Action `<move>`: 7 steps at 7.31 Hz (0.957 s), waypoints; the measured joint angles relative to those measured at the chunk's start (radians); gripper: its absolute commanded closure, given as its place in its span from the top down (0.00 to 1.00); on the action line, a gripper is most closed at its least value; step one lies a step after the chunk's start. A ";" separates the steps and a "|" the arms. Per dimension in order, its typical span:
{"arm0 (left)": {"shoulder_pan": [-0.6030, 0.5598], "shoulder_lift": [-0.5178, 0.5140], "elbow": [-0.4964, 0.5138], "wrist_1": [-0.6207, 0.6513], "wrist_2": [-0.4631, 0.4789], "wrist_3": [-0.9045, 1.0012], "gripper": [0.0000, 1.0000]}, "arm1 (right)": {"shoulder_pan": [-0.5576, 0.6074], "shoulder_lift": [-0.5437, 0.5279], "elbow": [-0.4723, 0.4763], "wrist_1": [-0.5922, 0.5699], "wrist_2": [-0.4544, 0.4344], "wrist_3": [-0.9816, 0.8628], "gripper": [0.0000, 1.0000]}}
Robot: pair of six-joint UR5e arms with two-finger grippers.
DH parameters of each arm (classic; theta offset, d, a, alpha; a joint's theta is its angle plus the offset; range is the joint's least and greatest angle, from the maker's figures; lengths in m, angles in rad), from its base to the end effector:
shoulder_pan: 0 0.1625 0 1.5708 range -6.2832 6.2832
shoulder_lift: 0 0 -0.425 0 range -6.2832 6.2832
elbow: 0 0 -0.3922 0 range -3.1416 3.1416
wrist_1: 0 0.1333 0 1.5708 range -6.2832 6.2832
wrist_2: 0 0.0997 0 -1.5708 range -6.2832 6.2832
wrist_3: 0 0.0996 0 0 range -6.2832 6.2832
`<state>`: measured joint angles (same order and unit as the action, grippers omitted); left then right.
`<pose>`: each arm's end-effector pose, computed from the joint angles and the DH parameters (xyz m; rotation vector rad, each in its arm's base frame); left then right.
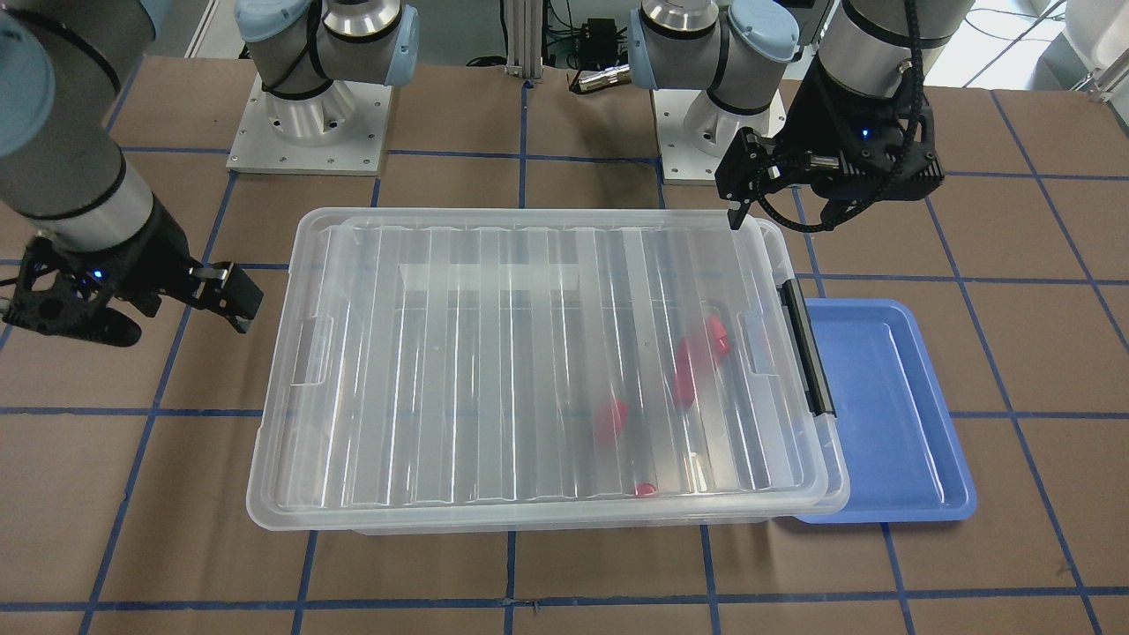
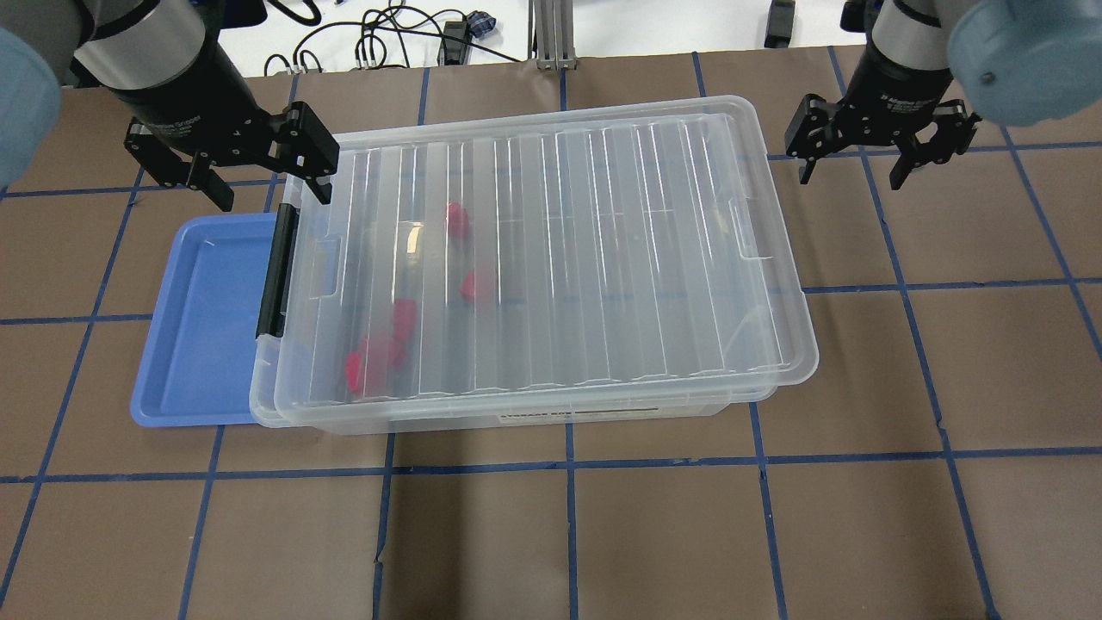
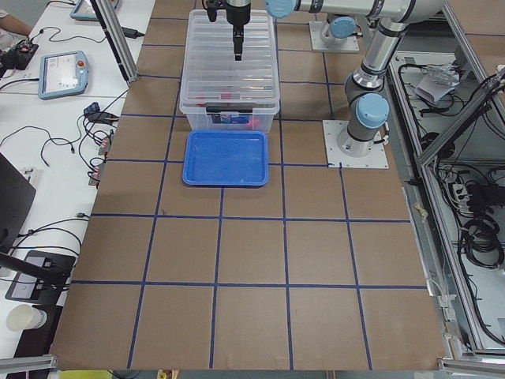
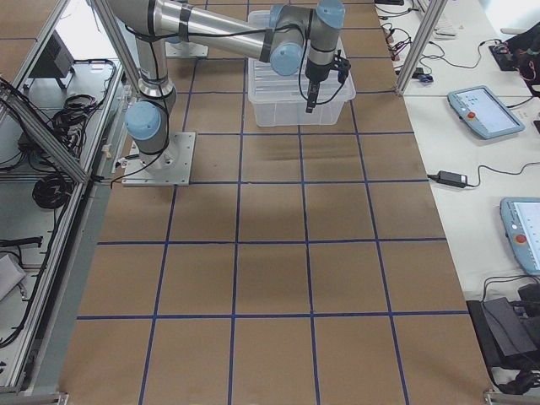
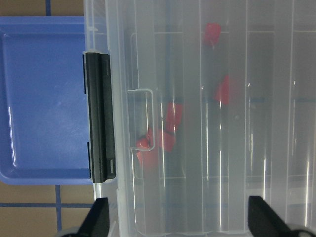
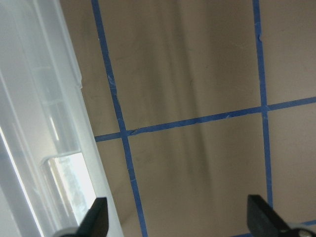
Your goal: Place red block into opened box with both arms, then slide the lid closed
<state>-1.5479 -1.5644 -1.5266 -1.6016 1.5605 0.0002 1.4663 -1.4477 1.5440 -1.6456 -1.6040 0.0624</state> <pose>-0.1231 -0.4936 0.5097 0.0354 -3.1312 0.0312 0.0729 -0.5507 0.4449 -0.2586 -3.0979 -0.0345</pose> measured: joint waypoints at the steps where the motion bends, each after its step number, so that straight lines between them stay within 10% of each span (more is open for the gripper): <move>1: 0.000 0.000 0.000 0.000 0.001 0.000 1.00 | 0.000 -0.066 0.000 0.038 0.007 0.013 1.00; 7: -0.001 0.000 -0.001 0.000 0.004 -0.001 1.00 | 0.113 -0.148 0.018 0.137 0.022 0.093 1.00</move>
